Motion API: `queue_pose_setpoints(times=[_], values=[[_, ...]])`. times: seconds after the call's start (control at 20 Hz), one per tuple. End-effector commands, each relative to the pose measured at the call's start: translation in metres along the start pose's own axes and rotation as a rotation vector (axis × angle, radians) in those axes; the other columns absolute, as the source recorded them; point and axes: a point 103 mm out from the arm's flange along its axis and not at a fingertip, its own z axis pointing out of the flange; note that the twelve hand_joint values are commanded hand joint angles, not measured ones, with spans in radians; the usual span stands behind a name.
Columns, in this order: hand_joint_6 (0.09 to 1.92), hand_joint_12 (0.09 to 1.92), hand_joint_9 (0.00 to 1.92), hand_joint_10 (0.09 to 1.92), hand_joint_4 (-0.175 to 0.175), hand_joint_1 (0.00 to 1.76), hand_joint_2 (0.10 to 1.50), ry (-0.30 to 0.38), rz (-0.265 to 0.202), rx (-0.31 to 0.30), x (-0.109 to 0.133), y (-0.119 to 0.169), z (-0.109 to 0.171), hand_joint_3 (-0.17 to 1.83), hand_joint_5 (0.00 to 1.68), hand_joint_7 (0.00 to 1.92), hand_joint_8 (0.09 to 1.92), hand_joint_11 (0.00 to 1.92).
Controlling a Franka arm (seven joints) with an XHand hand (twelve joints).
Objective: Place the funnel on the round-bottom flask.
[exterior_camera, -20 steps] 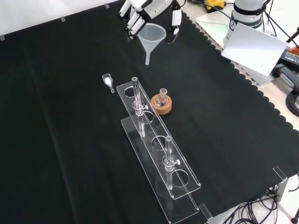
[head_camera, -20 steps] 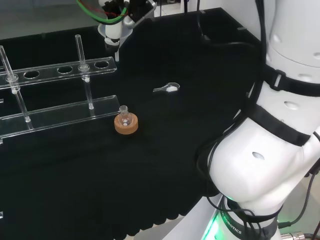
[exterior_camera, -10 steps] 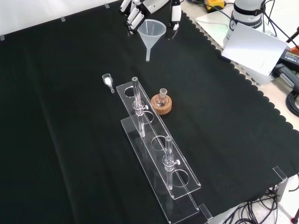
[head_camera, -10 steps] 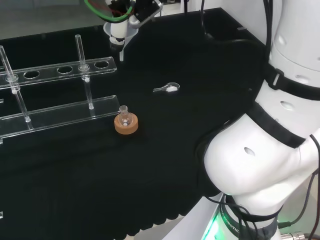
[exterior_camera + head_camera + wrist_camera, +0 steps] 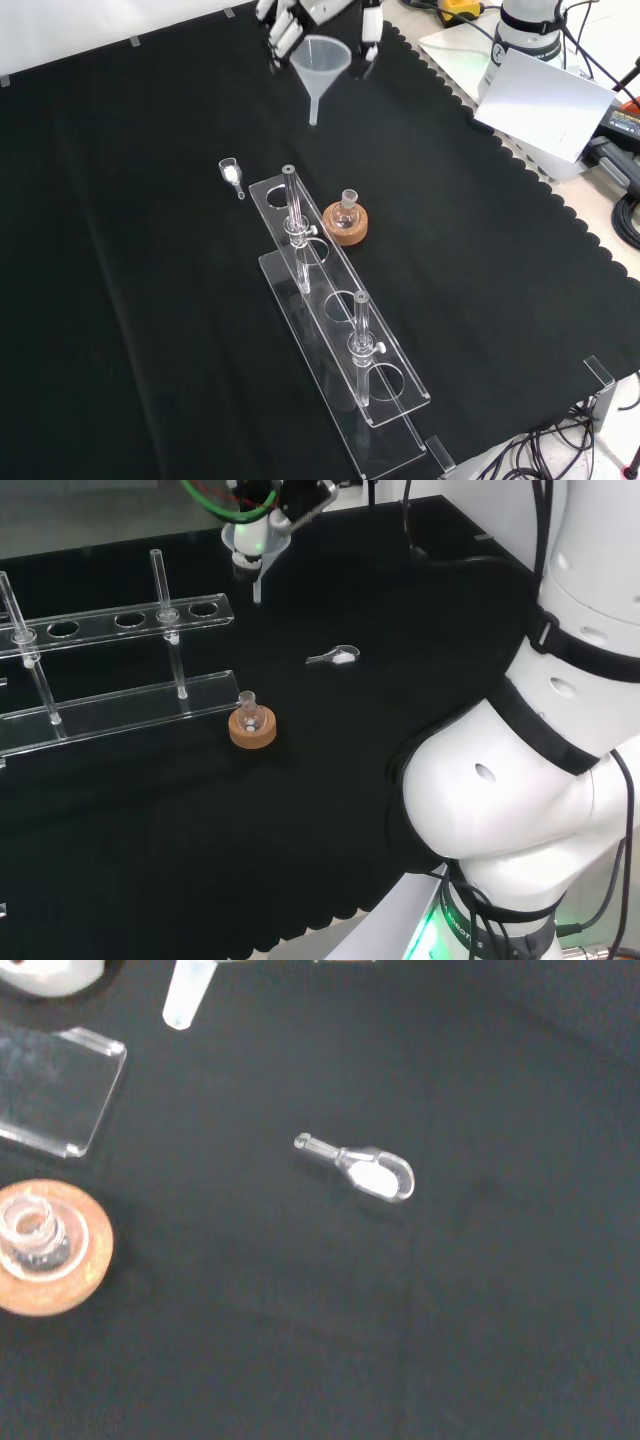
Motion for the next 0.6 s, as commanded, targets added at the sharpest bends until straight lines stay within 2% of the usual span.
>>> queue_pose_setpoints(times=[0.05, 0.6], values=[[0.77, 1.31, 1.08, 0.44, -0.033, 0.81, 0.68, -0.130, -0.098, 0.095, 0.087, 0.016, 0.046, 0.59, 0.63, 0.74, 0.71, 0.58], [0.77, 1.31, 1.08, 0.44, -0.034, 0.80, 0.68, -0.136, -0.102, 0.112, 0.093, 0.019, 0.056, 0.59, 0.63, 0.75, 0.71, 0.59]])
